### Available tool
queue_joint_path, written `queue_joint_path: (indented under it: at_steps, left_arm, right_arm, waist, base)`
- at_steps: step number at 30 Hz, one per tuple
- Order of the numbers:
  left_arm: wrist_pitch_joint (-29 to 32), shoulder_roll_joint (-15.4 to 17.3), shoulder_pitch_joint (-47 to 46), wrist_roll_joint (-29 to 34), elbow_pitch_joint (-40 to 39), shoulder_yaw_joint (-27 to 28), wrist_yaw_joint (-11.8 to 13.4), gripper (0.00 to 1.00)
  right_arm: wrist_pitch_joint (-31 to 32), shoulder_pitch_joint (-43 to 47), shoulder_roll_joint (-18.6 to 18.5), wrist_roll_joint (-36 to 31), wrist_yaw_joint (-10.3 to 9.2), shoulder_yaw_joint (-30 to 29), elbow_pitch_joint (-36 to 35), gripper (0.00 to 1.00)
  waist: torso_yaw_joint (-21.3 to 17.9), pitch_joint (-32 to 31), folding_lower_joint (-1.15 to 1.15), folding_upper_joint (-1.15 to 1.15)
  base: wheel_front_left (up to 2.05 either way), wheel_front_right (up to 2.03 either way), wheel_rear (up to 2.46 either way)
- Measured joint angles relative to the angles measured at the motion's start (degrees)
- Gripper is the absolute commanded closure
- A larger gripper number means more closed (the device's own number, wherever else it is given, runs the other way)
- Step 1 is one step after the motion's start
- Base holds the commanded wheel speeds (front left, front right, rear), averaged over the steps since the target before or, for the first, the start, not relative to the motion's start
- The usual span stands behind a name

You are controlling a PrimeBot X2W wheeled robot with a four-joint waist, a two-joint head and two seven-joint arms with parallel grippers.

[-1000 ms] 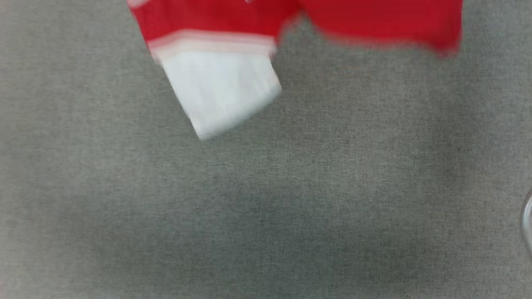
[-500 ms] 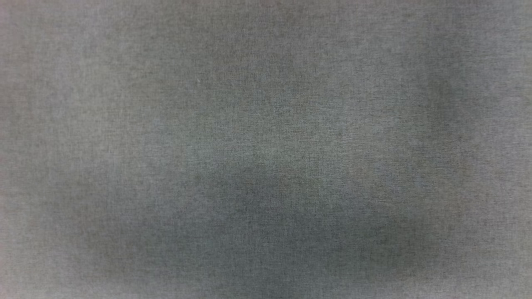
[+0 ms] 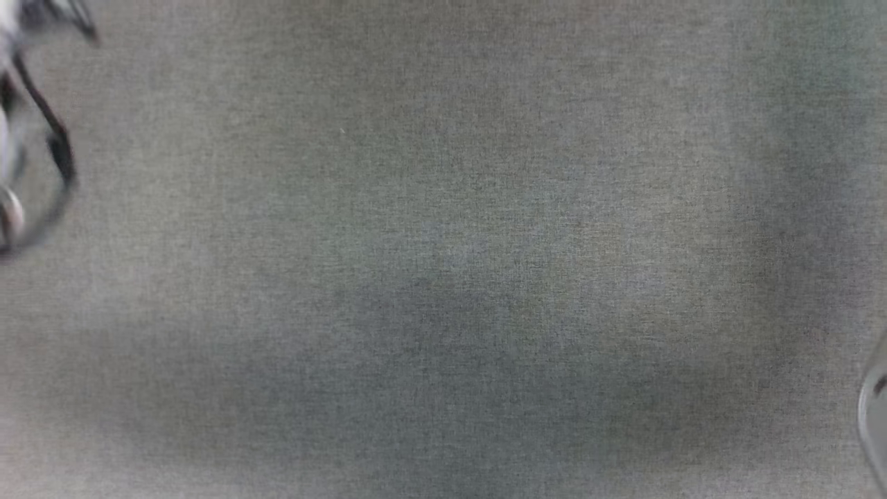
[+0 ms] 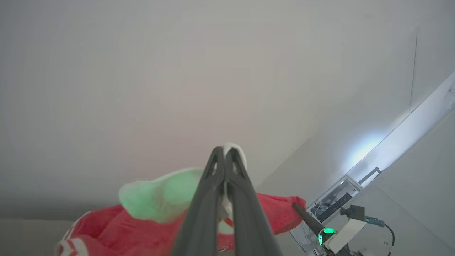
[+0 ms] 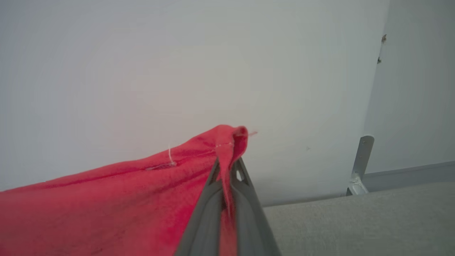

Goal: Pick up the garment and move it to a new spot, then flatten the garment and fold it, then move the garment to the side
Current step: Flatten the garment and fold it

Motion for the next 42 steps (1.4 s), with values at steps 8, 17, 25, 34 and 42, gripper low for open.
queue_joint_path:
  at_steps: [8,17,25,34,42]
  left_arm:
    - [-2.93,2.70,19.38,1.79,-12.85,-0.71,0.00,1.00]
    - [-4.90,2.80,37.34,3.36,-17.67,-1.09,0.01,1.00]
    - [-5.32,3.16,51.19,5.35,-23.25,2.02,0.01,1.00]
    - [-5.38,4.13,66.28,7.83,-31.10,8.39,0.01,1.00]
    - [-5.38,4.95,73.38,9.50,-36.39,13.10,0.01,1.00]
  right_arm:
    - [12.68,22.89,-2.36,8.99,-0.01,3.38,-18.15,1.00]
    - [26.18,46.13,0.93,11.68,-0.01,-0.38,-40.21,1.00]
    - [32.53,60.20,2.36,13.46,-0.01,-2.16,-52.02,1.00]
    - [37.38,72.22,3.03,15.97,-0.01,-3.14,-61.06,1.00]
    - [39.27,77.48,3.26,18.11,-0.01,-5.32,-66.68,1.00]
  waist:
    - [0.42,-3.03,0.00,0.00]
    - [0.54,-6.81,0.00,0.00]
    - [0.26,-10.46,0.00,0.00]
    - [0.03,-14.12,0.00,0.00]
    - [0.13,-14.31,0.00,0.00]
  base:
    - [0.00,0.00,0.00]
    - [0.00,0.00,0.00]
    - [0.00,0.00,0.00]
    - [0.00,0.00,0.00]
    - [0.00,0.00,0.00]
